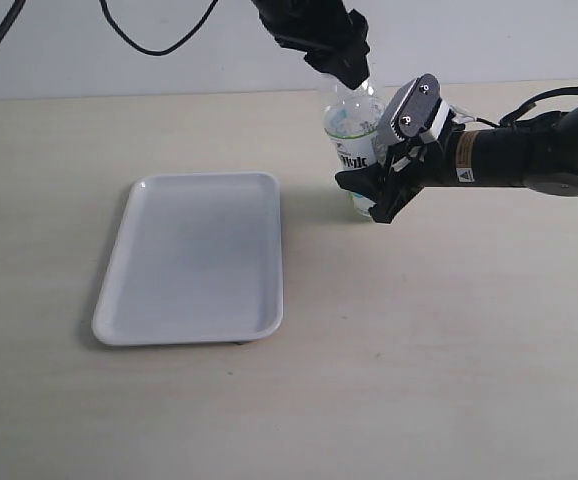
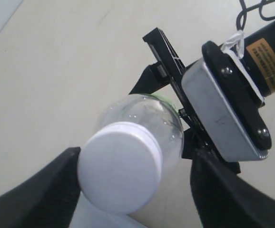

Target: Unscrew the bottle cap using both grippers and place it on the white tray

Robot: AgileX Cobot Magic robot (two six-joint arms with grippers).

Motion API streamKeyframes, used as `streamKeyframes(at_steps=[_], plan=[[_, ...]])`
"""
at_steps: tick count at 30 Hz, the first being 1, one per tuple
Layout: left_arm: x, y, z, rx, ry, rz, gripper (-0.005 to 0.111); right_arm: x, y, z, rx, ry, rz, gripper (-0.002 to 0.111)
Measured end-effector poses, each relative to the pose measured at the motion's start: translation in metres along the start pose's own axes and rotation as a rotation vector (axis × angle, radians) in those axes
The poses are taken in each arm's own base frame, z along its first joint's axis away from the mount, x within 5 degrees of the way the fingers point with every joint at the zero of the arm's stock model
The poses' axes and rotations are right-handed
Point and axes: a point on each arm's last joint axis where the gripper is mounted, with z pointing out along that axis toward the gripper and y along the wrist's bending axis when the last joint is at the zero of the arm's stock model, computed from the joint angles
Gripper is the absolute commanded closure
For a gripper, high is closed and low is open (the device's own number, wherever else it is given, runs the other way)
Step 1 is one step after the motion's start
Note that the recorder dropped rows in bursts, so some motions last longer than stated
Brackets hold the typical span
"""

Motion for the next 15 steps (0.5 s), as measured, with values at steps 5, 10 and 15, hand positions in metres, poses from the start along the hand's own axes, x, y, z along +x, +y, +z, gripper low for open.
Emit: streamKeyframes(at_steps=[5,10,15], plan=[[-0.0028,0.0017,-0.0001,-0.019,-0.031,-0.01,0.045,0.0,0.0,0.0,0.0,0.0,0.0,0.108],[-0.0032,0.0019,-0.0001,-0.021,-0.035,-0.014,0.045,0.0,0.0,0.0,0.0,0.0,0.0,0.108],[-0.0032,0.0019,-0.0001,-0.021,-0.035,-0.015,0.045,0.0,0.0,0.0,0.0,0.0,0.0,0.108]])
